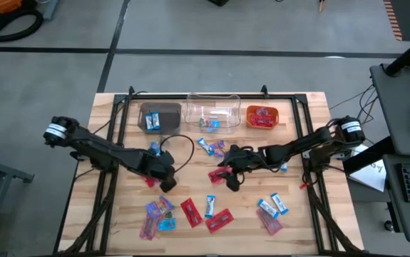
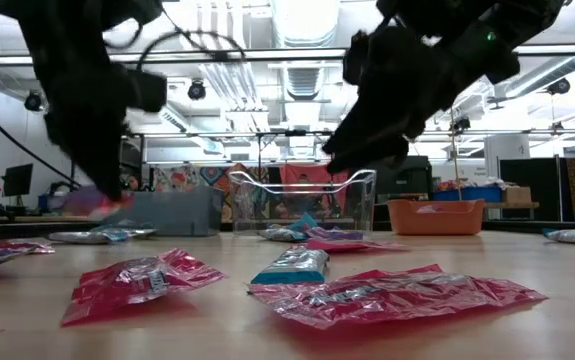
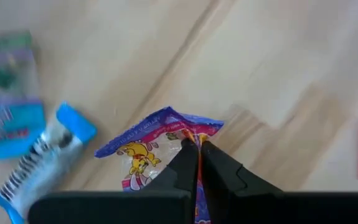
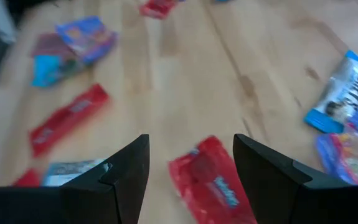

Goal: Sort candy
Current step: Put the blue candy into the transparent bin

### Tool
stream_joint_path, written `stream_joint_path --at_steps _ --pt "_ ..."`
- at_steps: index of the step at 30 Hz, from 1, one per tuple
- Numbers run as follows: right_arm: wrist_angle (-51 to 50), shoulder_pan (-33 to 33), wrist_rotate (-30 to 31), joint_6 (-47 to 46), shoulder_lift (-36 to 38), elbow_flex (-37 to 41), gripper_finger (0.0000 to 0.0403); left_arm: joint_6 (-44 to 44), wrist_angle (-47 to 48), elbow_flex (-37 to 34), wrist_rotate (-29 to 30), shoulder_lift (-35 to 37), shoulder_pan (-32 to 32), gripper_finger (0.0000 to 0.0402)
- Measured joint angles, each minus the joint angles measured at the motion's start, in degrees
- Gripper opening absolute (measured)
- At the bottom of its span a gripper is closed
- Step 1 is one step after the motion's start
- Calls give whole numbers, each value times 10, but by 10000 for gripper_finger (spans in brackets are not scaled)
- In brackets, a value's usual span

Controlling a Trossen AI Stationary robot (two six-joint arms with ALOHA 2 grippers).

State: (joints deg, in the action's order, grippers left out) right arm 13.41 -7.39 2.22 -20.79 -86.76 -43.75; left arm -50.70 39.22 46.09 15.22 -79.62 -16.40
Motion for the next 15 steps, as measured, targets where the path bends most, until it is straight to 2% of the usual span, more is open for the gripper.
stream_joint_path --at_steps 6,12,15 --pt "-27 -12 -12 -17 47 0 219 104 -69 0 46 83 13 0" --pt "-63 -25 -8 -18 92 0 219 286 -239 0 51 126 70 0" --pt "-66 -29 -7 -18 105 0 219 359 -325 0 34 126 117 0"
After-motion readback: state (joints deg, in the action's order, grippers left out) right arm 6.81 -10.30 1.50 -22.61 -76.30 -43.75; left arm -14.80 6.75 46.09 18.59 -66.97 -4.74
